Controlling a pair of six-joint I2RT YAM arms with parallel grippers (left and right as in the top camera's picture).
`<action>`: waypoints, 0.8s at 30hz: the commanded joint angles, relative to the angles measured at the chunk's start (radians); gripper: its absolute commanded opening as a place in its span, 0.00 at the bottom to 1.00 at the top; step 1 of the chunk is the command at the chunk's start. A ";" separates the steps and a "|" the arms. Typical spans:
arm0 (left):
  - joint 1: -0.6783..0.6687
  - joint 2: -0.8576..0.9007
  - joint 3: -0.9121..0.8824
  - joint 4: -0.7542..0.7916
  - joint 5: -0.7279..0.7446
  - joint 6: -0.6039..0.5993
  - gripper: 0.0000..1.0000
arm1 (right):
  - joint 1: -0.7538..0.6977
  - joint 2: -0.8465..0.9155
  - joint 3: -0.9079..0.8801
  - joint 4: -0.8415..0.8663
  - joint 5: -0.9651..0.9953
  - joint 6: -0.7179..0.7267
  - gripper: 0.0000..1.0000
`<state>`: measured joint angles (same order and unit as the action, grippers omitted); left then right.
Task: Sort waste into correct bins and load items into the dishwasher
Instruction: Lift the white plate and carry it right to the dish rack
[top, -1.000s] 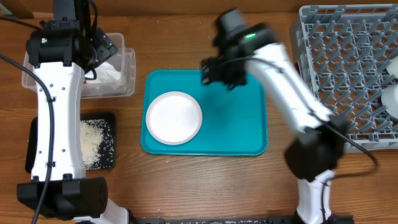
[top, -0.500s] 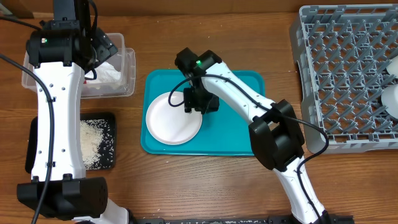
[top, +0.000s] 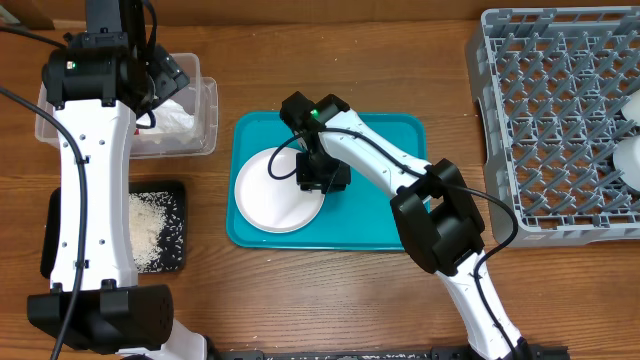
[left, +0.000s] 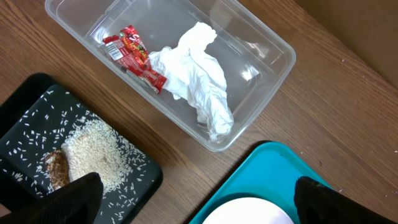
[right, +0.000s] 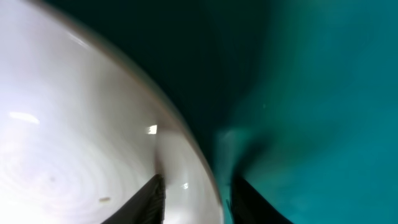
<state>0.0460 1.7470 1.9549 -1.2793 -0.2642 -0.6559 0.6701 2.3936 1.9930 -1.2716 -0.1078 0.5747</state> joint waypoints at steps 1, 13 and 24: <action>0.000 0.002 0.006 0.000 0.003 -0.013 1.00 | 0.005 0.006 -0.020 0.003 0.009 0.003 0.22; 0.000 0.002 0.006 0.000 0.003 -0.013 1.00 | -0.147 -0.009 0.315 -0.284 0.085 -0.060 0.04; 0.000 0.002 0.006 0.000 0.003 -0.014 1.00 | -0.517 -0.028 0.826 -0.412 0.224 -0.251 0.04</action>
<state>0.0460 1.7470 1.9549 -1.2793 -0.2638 -0.6559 0.2447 2.3981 2.7251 -1.6848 0.0059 0.3786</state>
